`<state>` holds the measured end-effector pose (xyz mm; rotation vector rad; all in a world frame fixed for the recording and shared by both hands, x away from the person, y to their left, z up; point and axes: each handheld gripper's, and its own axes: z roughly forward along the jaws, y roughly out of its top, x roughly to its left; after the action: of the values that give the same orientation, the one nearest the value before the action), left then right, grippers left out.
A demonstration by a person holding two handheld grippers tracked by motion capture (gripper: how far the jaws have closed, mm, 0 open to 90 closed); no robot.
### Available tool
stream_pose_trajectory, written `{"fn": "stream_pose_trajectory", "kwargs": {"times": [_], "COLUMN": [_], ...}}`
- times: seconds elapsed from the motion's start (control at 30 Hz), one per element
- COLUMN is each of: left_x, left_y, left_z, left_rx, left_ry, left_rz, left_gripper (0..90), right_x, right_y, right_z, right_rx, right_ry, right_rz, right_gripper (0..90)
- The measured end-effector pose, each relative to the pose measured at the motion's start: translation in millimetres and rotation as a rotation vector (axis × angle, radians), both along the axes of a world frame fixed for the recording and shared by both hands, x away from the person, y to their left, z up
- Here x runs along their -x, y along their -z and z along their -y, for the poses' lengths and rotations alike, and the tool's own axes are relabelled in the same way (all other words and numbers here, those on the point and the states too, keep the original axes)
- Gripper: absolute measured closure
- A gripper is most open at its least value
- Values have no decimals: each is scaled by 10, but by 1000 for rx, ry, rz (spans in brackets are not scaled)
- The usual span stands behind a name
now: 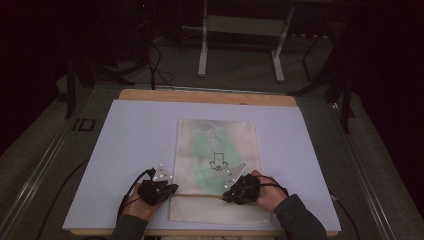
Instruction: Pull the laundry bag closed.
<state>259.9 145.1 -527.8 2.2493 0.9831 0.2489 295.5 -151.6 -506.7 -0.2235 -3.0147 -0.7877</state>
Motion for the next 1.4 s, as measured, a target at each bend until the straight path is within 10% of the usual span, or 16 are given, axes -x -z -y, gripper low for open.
{"fn": "stream_pose_trajectory", "kwargs": {"times": [1.4], "left_x": [1], "left_y": [-2], "left_z": [1], "left_rx": [-3], "left_ry": [-1], "left_rz": [-1], "left_gripper": [894], "right_x": [-19], "right_y": [7], "right_z": [395], "right_rx": [8], "right_ry": [52], "right_rz": [-17], "right_gripper": [825]}}
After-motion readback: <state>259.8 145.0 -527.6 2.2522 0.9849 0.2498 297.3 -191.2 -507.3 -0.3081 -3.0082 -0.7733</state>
